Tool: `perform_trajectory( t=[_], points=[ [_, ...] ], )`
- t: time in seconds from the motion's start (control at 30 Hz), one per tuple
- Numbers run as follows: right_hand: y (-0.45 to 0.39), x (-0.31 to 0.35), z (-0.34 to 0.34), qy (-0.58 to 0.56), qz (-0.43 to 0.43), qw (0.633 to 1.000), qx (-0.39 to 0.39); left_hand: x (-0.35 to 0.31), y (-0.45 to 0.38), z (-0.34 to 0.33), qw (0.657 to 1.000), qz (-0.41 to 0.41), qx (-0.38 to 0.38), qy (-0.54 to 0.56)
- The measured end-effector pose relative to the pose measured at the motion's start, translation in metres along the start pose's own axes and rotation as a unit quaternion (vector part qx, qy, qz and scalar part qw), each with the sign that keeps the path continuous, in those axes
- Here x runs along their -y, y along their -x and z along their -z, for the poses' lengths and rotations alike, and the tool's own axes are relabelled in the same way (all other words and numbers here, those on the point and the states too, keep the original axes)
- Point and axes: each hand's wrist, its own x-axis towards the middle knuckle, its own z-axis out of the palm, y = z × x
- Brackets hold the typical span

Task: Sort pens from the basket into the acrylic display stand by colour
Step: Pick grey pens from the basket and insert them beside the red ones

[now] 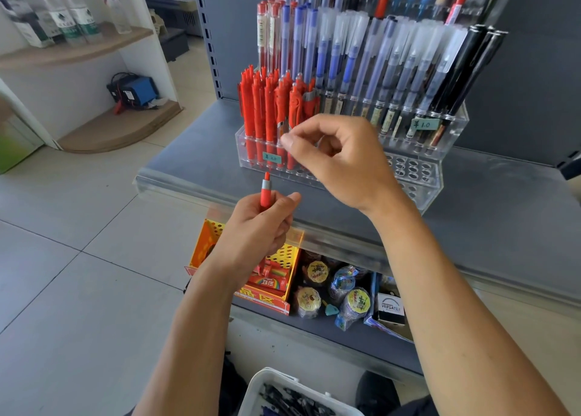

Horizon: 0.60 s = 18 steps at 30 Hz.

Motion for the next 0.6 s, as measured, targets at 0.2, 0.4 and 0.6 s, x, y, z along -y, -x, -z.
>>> perform_trajectory(
  t=[0.2, 0.4, 0.6],
  points=[
    [0.011, -0.001, 0.006, 0.016, -0.029, 0.994, 0.106, -0.004, 0.003, -0.009, 0.999, -0.051, 0.012, -0.004],
    [0.014, -0.001, 0.009, 0.02, -0.037, 0.991, 0.123, -0.001, 0.001, -0.013, 0.997, -0.079, -0.002, -0.027],
    [0.016, -0.002, 0.013, 0.015, -0.049, 0.991, 0.127, -0.003, 0.0, -0.017, 0.99, -0.133, 0.007, -0.05]
  ],
)
